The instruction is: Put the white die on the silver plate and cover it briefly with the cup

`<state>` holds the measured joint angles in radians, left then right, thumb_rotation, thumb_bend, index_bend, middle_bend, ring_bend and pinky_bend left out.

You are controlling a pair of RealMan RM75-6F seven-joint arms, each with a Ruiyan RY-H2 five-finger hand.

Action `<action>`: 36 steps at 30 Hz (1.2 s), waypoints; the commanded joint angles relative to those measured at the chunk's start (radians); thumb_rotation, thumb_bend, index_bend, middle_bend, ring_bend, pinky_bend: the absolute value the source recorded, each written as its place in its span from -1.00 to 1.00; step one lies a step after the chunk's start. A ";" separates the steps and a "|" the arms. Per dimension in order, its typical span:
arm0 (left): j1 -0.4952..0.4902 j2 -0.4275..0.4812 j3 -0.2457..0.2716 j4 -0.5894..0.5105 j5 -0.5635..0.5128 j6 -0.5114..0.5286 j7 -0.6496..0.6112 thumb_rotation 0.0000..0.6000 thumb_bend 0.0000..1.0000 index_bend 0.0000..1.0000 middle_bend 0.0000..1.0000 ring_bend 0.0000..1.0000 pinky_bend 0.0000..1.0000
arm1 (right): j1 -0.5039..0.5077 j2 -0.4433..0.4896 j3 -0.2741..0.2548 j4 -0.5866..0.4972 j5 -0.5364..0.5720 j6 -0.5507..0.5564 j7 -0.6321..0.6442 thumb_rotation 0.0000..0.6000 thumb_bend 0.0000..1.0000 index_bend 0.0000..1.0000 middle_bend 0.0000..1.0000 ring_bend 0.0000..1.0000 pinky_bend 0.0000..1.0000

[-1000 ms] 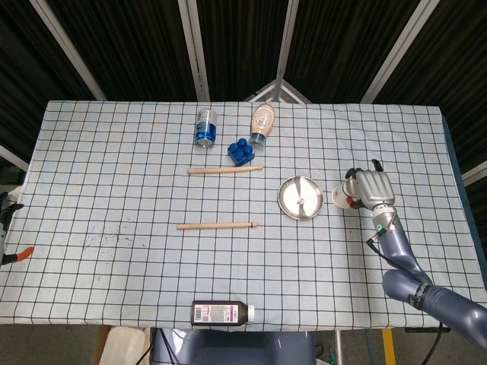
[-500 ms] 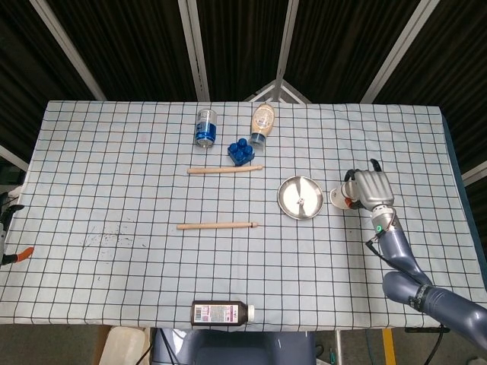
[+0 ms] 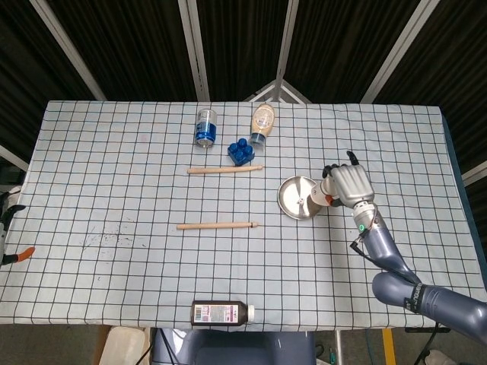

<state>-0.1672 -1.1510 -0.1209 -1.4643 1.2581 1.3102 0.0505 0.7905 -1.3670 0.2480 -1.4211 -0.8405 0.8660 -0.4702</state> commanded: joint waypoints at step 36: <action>0.001 0.002 -0.004 0.004 -0.020 -0.005 0.005 1.00 -0.57 -0.55 -1.00 -1.00 -0.87 | 0.128 -0.175 -0.009 0.192 0.061 -0.072 0.021 1.00 -0.18 0.05 -0.10 -0.18 -1.00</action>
<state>-0.1664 -1.1487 -0.1250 -1.4602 1.2386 1.3054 0.0556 0.9181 -1.5434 0.2376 -1.2318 -0.7770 0.7946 -0.4518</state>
